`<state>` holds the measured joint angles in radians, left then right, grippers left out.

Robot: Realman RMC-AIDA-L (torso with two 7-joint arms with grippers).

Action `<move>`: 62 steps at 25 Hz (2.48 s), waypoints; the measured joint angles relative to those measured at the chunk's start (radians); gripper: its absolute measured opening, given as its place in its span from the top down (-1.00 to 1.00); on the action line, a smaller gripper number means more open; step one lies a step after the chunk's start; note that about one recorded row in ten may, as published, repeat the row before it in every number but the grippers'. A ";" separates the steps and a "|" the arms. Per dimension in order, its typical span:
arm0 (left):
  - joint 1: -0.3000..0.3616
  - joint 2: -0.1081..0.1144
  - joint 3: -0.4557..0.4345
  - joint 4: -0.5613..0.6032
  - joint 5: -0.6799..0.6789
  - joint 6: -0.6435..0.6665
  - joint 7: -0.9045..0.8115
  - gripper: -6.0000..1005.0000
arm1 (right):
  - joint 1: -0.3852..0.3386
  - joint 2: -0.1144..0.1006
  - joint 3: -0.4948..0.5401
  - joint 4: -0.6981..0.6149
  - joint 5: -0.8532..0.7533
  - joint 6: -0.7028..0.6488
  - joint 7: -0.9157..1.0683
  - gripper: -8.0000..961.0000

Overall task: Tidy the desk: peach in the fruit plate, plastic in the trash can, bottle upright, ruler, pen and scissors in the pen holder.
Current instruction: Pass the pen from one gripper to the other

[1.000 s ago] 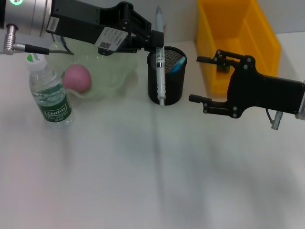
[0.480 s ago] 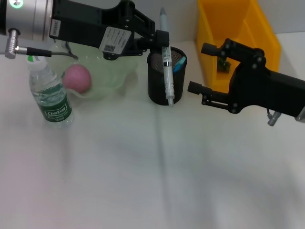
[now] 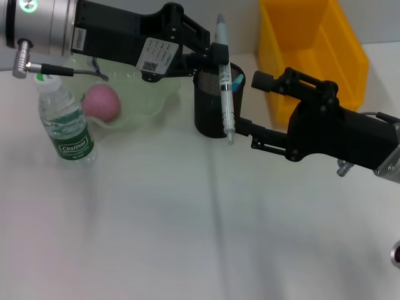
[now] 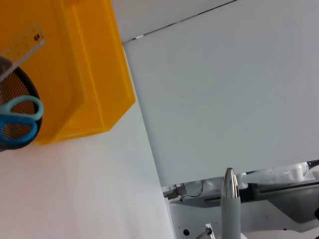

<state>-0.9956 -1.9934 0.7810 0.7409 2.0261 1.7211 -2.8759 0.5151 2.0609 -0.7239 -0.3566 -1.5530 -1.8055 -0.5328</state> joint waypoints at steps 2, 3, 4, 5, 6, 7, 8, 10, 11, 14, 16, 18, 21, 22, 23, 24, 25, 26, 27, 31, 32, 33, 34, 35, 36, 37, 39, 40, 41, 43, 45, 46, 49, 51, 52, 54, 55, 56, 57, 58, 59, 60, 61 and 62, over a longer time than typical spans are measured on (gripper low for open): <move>-0.002 -0.002 0.002 0.000 0.000 0.000 0.000 0.57 | 0.000 0.000 0.000 0.005 0.000 -0.017 -0.014 -0.52; -0.002 -0.002 0.003 0.000 0.000 0.000 0.000 0.57 | 0.000 0.000 0.000 0.006 0.001 -0.024 -0.020 -0.52; -0.003 -0.003 0.003 0.000 0.000 0.000 0.000 0.57 | 0.000 0.000 -0.001 0.007 0.001 -0.031 -0.031 -0.52; -0.003 -0.003 0.003 0.000 0.000 0.000 0.000 0.56 | 0.000 0.000 -0.003 0.007 0.001 -0.036 -0.043 -0.52; -0.003 -0.003 0.003 0.000 0.000 0.000 0.000 0.56 | 0.001 0.001 -0.004 0.008 0.001 -0.039 -0.052 -0.51; -0.003 -0.004 0.002 0.000 0.000 0.000 0.000 0.56 | 0.002 0.001 -0.005 0.009 0.000 -0.039 -0.062 -0.50; -0.004 -0.005 0.001 0.000 0.000 0.000 0.000 0.56 | 0.004 0.001 -0.007 0.010 -0.002 -0.038 -0.069 -0.50; -0.005 -0.008 0.000 0.000 0.000 0.000 0.000 0.55 | 0.008 0.001 -0.013 0.015 -0.005 -0.033 -0.083 -0.49; -0.005 -0.010 0.000 0.000 0.000 0.001 0.000 0.55 | 0.010 0.001 -0.018 0.017 -0.005 -0.032 -0.090 -0.48; -0.006 -0.012 0.001 -0.001 0.000 0.001 0.000 0.55 | 0.014 0.000 -0.032 0.022 -0.005 -0.031 -0.115 -0.46; -0.007 -0.014 0.005 -0.011 0.000 0.001 0.000 0.54 | 0.019 -0.002 -0.034 0.029 -0.005 -0.031 -0.129 -0.45; -0.007 -0.015 0.005 -0.013 0.000 0.001 0.000 0.54 | 0.026 -0.006 -0.034 0.045 -0.004 -0.031 -0.155 -0.43; -0.008 -0.017 0.005 -0.015 0.000 0.001 0.000 0.53 | 0.037 -0.013 -0.034 0.083 -0.001 -0.030 -0.213 -0.42; -0.008 -0.017 0.004 -0.018 0.000 0.001 -0.001 0.53 | 0.039 -0.015 -0.034 0.091 -0.001 -0.030 -0.224 -0.41; -0.008 -0.017 0.004 -0.021 0.000 0.001 -0.001 0.53 | 0.040 -0.016 -0.034 0.096 -0.001 -0.030 -0.230 -0.40; -0.008 -0.017 0.003 -0.025 0.000 0.001 -0.001 0.52 | 0.041 -0.017 -0.034 0.099 -0.001 -0.031 -0.233 -0.40; -0.008 -0.017 0.003 -0.027 0.000 0.000 -0.001 0.52 | 0.043 -0.018 -0.034 0.100 -0.001 -0.032 -0.235 -0.39; -0.008 -0.017 0.003 -0.028 0.000 0.000 -0.001 0.52 | 0.043 -0.018 -0.034 0.100 -0.001 -0.032 -0.235 -0.38; -0.008 -0.017 0.003 -0.029 0.000 0.000 -0.001 0.52 | 0.045 -0.018 -0.034 0.100 -0.001 -0.032 -0.235 -0.38; -0.009 -0.016 0.001 -0.029 0.000 -0.001 -0.001 0.51 | 0.046 -0.019 -0.034 0.101 -0.001 -0.038 -0.235 -0.35; -0.009 -0.016 0.000 -0.029 0.000 -0.001 -0.001 0.51 | 0.047 -0.019 -0.034 0.101 -0.001 -0.039 -0.235 -0.35; -0.009 -0.015 0.000 -0.029 0.000 -0.002 -0.002 0.51 | 0.047 -0.019 -0.034 0.102 -0.002 -0.039 -0.236 -0.34; -0.009 -0.015 0.000 -0.029 0.000 -0.002 -0.002 0.50 | 0.048 -0.019 -0.034 0.102 -0.004 -0.039 -0.236 -0.33; -0.008 -0.015 0.000 -0.029 0.000 -0.002 -0.002 0.50 | 0.048 -0.019 -0.035 0.102 -0.005 -0.039 -0.236 -0.33; -0.008 -0.015 0.000 -0.029 0.000 -0.002 -0.002 0.50 | 0.048 -0.019 -0.037 0.102 -0.006 -0.038 -0.236 -0.32; -0.008 -0.015 0.000 -0.029 0.000 -0.002 -0.002 0.50 | 0.048 -0.019 -0.040 0.102 -0.006 -0.038 -0.237 -0.32; -0.008 -0.015 0.001 -0.030 0.000 -0.004 -0.002 0.49 | 0.049 -0.019 -0.042 0.102 -0.007 -0.037 -0.244 -0.30; -0.008 -0.015 0.001 -0.032 0.000 -0.005 -0.002 0.49 | 0.050 -0.019 -0.043 0.102 -0.007 -0.037 -0.247 -0.30; -0.008 -0.015 0.002 -0.036 0.000 -0.006 -0.002 0.49 | 0.051 -0.019 -0.043 0.102 -0.007 -0.037 -0.249 -0.14; -0.008 -0.015 0.002 -0.040 0.001 -0.007 -0.002 0.48 | 0.052 -0.019 -0.044 0.102 -0.007 -0.038 -0.251 0.18; -0.006 -0.015 0.003 -0.041 0.001 -0.007 -0.002 0.48 | 0.052 -0.019 -0.044 0.102 -0.008 -0.040 -0.258 0.18; -0.006 -0.015 0.003 -0.041 0.001 -0.007 -0.002 0.48 | 0.052 -0.019 -0.044 0.102 -0.008 -0.040 -0.261 0.17; -0.002 -0.016 0.001 -0.041 0.001 -0.007 -0.002 0.47 | 0.054 -0.020 -0.046 0.102 -0.010 -0.040 -0.264 0.17; -0.001 -0.016 0.000 -0.041 0.002 -0.007 -0.002 0.47 | 0.054 -0.021 -0.052 0.102 -0.010 -0.040 -0.264 0.23; -0.001 -0.016 0.000 -0.041 0.002 -0.007 -0.002 0.46 | 0.054 -0.021 -0.054 0.102 -0.010 -0.040 -0.264 0.26; 0.000 -0.016 0.000 -0.041 0.002 -0.006 -0.002 0.46 | 0.054 -0.021 -0.057 0.102 -0.010 -0.040 -0.266 0.33; 0.000 -0.016 0.000 -0.041 0.002 -0.005 -0.002 0.46 | 0.054 -0.021 -0.057 0.102 -0.010 -0.040 -0.268 0.36; 0.000 -0.016 0.000 -0.041 0.002 -0.005 -0.002 0.46 | 0.054 -0.021 -0.057 0.102 -0.010 -0.040 -0.271 0.39; 0.000 -0.016 0.000 -0.041 0.002 -0.005 -0.002 0.45 | 0.054 -0.021 -0.057 0.102 -0.010 -0.041 -0.273 0.42; 0.000 -0.016 0.000 -0.041 0.002 -0.004 -0.002 0.45 | 0.054 -0.021 -0.057 0.102 -0.010 -0.044 -0.273 0.45; 0.000 -0.016 0.000 -0.041 0.002 -0.003 -0.002 0.45 | 0.054 -0.022 -0.057 0.102 -0.010 -0.046 -0.274 0.48; 0.000 -0.016 0.000 -0.041 0.002 -0.002 -0.002 0.45 | 0.054 -0.022 -0.057 0.102 -0.010 -0.049 -0.274 0.49; 0.001 -0.016 0.000 -0.041 0.002 -0.001 -0.002 0.45 | 0.054 -0.022 -0.057 0.102 -0.010 -0.051 -0.274 0.49; 0.001 -0.016 0.000 -0.041 0.001 -0.001 -0.001 0.44 | 0.054 -0.023 -0.057 0.102 -0.010 -0.052 -0.274 0.50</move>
<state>-0.9946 -2.0096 0.7815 0.6994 2.0275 1.7206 -2.8770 0.5690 2.0384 -0.7809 -0.2546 -1.5632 -1.8577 -0.8068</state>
